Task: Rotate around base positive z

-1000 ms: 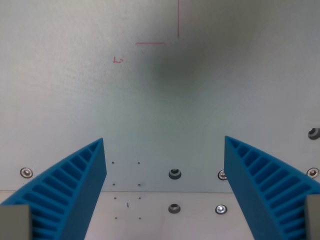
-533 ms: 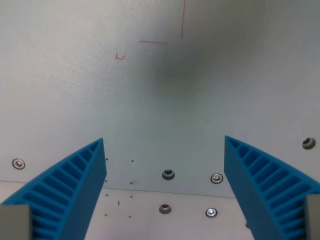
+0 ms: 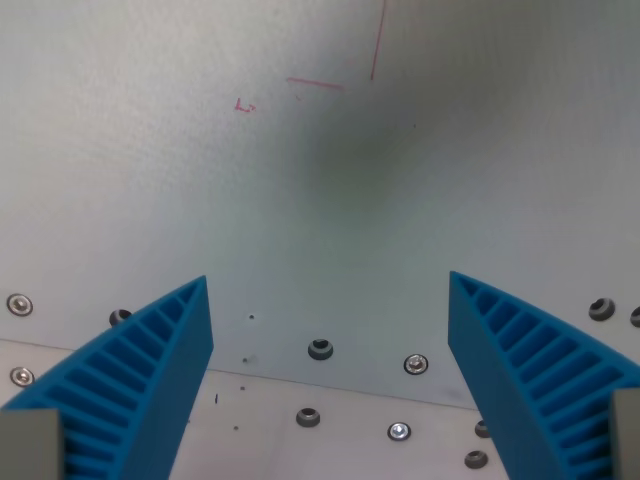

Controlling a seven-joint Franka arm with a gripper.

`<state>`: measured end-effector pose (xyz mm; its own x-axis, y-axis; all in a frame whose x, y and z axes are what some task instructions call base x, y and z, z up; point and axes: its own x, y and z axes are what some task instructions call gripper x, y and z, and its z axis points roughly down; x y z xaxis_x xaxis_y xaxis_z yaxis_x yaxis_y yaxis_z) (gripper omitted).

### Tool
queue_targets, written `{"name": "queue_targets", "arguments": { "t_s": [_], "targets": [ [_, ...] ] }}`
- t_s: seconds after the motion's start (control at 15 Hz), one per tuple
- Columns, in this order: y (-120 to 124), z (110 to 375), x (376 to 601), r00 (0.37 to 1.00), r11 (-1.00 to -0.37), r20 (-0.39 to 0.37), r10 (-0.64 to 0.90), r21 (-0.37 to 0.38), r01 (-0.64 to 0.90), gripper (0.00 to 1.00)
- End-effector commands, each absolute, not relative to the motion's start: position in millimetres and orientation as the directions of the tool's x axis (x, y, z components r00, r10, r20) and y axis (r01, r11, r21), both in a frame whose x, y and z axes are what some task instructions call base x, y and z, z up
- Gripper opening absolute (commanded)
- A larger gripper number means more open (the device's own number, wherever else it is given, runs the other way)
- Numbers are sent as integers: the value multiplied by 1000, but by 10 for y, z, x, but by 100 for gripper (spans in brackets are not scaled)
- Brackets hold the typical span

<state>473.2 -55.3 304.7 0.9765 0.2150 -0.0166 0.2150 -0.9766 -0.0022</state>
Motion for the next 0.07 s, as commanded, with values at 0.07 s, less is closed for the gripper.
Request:
{"name": "queue_targets", "arguments": {
  "t_s": [0.07],
  "targets": [
    [-563, 3073, 4733, 932, -932, -12, 362, 5, 362, 100]
  ]
}}
